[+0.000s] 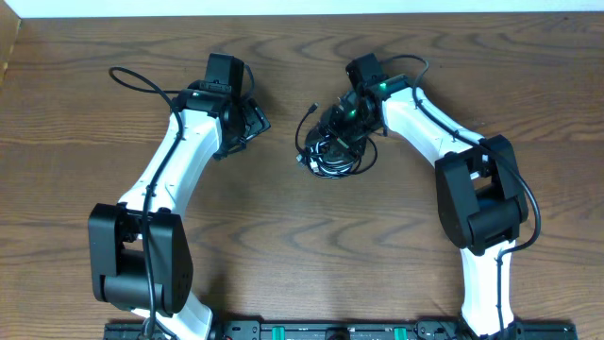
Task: Untangle cables
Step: 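Hold the cable bundle raised in the right gripper near the left gripper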
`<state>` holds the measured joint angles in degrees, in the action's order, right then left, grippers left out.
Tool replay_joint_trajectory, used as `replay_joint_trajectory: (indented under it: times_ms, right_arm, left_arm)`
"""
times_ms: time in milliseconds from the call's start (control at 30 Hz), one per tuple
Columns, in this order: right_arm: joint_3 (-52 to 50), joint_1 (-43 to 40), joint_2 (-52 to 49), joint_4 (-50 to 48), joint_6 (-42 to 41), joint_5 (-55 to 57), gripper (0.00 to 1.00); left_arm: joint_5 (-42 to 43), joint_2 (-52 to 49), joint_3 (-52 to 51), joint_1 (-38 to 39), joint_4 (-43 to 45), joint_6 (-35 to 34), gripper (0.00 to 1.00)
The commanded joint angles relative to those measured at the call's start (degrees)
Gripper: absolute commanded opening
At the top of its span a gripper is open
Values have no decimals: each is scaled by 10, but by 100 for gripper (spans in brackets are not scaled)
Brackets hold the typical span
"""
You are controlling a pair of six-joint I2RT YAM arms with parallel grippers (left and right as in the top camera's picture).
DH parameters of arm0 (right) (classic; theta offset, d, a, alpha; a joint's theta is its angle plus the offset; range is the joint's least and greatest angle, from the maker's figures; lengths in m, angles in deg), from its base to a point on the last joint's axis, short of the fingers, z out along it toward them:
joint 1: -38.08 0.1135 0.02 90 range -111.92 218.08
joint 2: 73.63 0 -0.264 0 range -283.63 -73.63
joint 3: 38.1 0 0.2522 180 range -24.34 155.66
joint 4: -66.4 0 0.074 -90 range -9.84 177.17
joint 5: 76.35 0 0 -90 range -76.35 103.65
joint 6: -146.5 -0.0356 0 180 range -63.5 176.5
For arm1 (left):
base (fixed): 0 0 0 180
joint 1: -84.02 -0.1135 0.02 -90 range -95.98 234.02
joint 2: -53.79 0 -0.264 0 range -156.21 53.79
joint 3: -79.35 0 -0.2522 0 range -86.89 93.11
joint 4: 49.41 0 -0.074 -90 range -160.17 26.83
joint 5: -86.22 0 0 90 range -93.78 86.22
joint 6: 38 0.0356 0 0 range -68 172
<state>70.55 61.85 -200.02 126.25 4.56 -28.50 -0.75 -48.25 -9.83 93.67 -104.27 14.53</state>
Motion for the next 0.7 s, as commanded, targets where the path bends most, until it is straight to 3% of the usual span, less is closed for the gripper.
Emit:
replay_joint_trajectory:
  times_ms: [0,233,367,667]
  right_arm:
    - [10,-6,-5,22,-62,9,52]
    - [10,7,-5,34,-165,91,25]
    - [10,25,-5,34,-238,132,24]
    - [10,44,-5,10,-270,196,25]
  left_arm:
    - [-7,-7,-5,1,-1,3,82]
    - [-7,-7,-5,1,-1,3,82]
    - [-7,-7,-5,1,-1,3,82]
    - [-7,-7,-5,1,-1,3,82]
